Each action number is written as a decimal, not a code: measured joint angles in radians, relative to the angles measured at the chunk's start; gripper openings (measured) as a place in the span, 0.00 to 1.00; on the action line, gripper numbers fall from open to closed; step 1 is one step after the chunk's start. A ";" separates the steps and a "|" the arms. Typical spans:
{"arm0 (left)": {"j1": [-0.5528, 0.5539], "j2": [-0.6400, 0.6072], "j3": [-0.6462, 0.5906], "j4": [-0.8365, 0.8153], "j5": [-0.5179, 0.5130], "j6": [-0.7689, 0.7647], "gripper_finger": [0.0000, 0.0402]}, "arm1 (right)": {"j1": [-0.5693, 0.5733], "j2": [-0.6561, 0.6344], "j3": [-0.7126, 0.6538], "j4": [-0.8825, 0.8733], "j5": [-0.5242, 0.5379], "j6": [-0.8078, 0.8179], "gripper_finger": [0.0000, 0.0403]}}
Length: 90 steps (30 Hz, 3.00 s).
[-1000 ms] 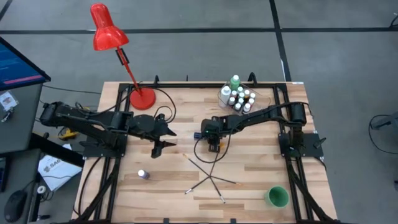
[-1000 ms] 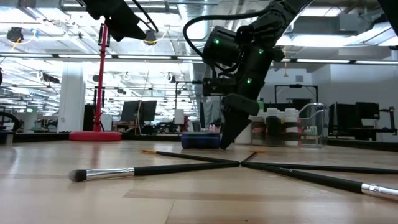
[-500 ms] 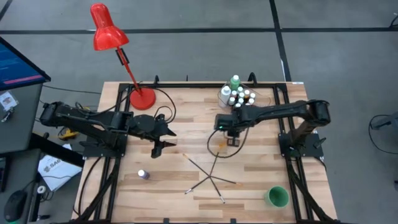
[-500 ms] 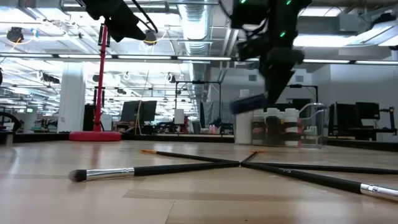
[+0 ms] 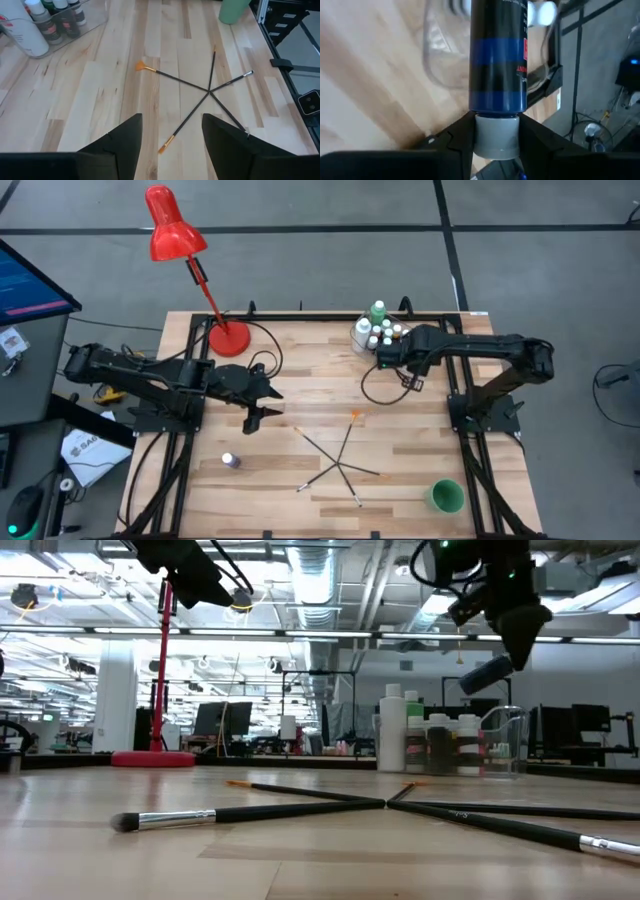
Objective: Pick & Place Paint Supplies
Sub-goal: Put the small dark blue paint bottle into the transparent bin
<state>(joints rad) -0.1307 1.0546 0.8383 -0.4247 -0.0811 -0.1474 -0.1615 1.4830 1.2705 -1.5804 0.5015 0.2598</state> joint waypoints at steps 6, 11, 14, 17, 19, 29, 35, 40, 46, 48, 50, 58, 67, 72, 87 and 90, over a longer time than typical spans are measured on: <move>0.000 0.000 0.000 -0.003 0.000 0.000 0.49 | -0.098 0.018 0.000 0.010 0.013 -0.056 0.31; 0.000 0.000 0.000 -0.005 0.000 0.000 0.49 | -0.163 0.027 -0.001 0.011 0.014 -0.084 0.28; 0.000 0.000 0.000 -0.006 0.000 0.000 0.49 | -0.196 0.027 -0.001 0.009 0.014 -0.084 0.29; 0.000 0.000 0.000 -0.006 0.000 0.000 0.49 | -0.220 0.027 -0.001 0.009 0.013 -0.080 0.32; 0.000 0.000 0.000 -0.006 0.000 0.000 0.49 | -0.235 0.027 -0.001 0.009 0.011 -0.079 0.32; 0.000 0.000 0.000 -0.006 0.000 0.008 0.49 | -0.303 0.028 -0.093 0.009 -0.071 -0.074 0.32; 0.000 0.000 0.000 -0.006 0.000 0.017 0.49 | -0.314 0.028 -0.159 0.010 -0.075 -0.075 0.32; 0.000 0.000 0.000 -0.006 0.000 0.019 0.49 | -0.318 0.028 -0.159 0.010 -0.068 -0.084 0.29; 0.000 0.000 0.000 -0.005 -0.002 0.019 0.49 | -0.315 0.028 -0.159 0.010 -0.052 -0.085 0.33; 0.000 0.000 0.000 -0.006 -0.002 0.020 0.49 | -0.302 0.028 -0.159 0.010 -0.055 -0.084 0.31; 0.000 0.000 0.000 -0.006 -0.003 0.034 0.49 | -0.278 0.028 -0.153 0.008 -0.072 -0.083 0.28; 0.002 0.000 0.000 -0.006 -0.006 0.038 0.49 | -0.125 0.028 -0.016 0.009 -0.085 -0.039 0.32; 0.002 0.000 0.000 -0.005 -0.005 0.038 0.49 | 0.126 0.077 0.146 0.114 -0.162 0.007 0.28; 0.002 0.000 0.000 -0.005 -0.005 0.038 0.49 | 0.206 0.239 0.181 0.054 -0.164 0.005 0.32; 0.002 0.000 0.000 -0.007 -0.004 0.036 0.49 | 0.265 0.556 0.229 0.008 -0.261 -0.110 0.32; 0.002 0.000 0.000 -0.008 -0.004 0.037 0.49 | 0.261 0.552 0.231 0.008 -0.262 -0.107 0.29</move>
<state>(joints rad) -0.1287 1.0542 0.8383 -0.4324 -0.0849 -0.1108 0.0994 2.0350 1.5013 -1.5723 0.2396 0.1527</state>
